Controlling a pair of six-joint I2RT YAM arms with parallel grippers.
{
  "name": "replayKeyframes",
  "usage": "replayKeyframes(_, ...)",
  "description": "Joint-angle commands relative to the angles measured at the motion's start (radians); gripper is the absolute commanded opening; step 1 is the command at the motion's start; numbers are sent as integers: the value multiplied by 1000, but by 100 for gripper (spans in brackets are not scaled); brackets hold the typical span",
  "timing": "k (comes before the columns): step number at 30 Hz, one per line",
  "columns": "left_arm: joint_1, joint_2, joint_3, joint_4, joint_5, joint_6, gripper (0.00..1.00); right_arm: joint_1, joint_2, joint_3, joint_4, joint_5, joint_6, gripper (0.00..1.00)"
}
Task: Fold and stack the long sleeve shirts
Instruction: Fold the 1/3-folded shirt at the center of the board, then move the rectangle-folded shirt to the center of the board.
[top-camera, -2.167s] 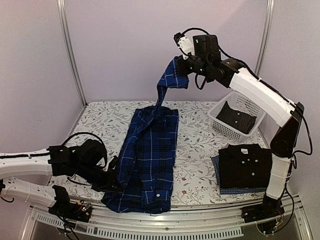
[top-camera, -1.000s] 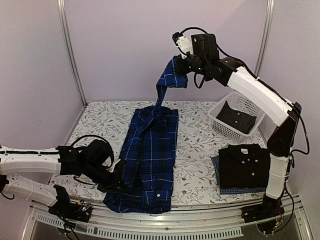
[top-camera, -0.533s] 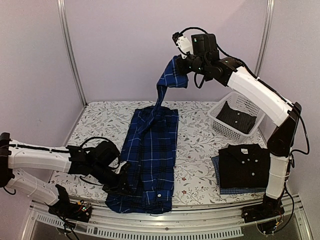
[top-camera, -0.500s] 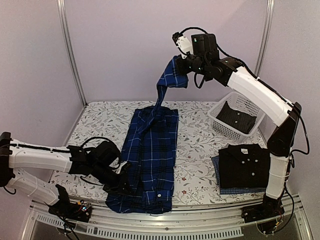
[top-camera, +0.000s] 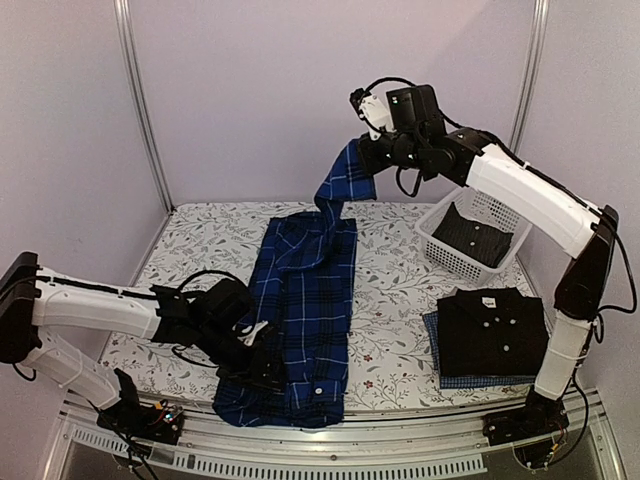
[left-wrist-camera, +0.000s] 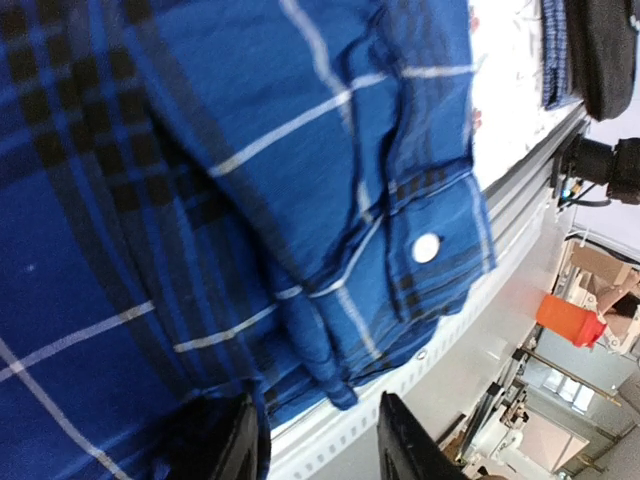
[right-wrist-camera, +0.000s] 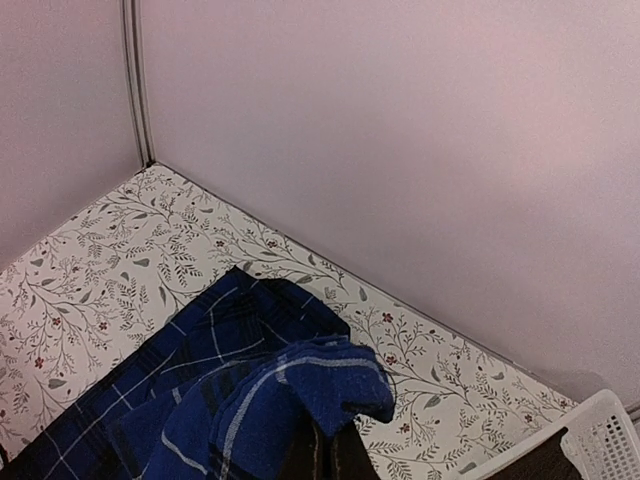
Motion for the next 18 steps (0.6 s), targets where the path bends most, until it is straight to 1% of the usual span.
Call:
replayKeyframes(1,8,-37,130,-85,-79,86,45,10,-110,-181,-2,-120,124,0)
replayKeyframes(5,81,-46,208,-88,-100,133,46,33,-155,-350,13,-178,204,0)
replayKeyframes(9,225,4,286,-46,-116,178,45,42,-168,-485,42,-233,267,0)
replayKeyframes(13,377,118,368,59,-133,212,45,57,-158,-563,76,-290,329,0)
replayKeyframes(16,449,243,471,98,-170,259,44,60,-136,-602,103,-330,370,0)
replayKeyframes(18,483,331,529,131,-162,277,43,60,-103,-612,119,-352,387,0)
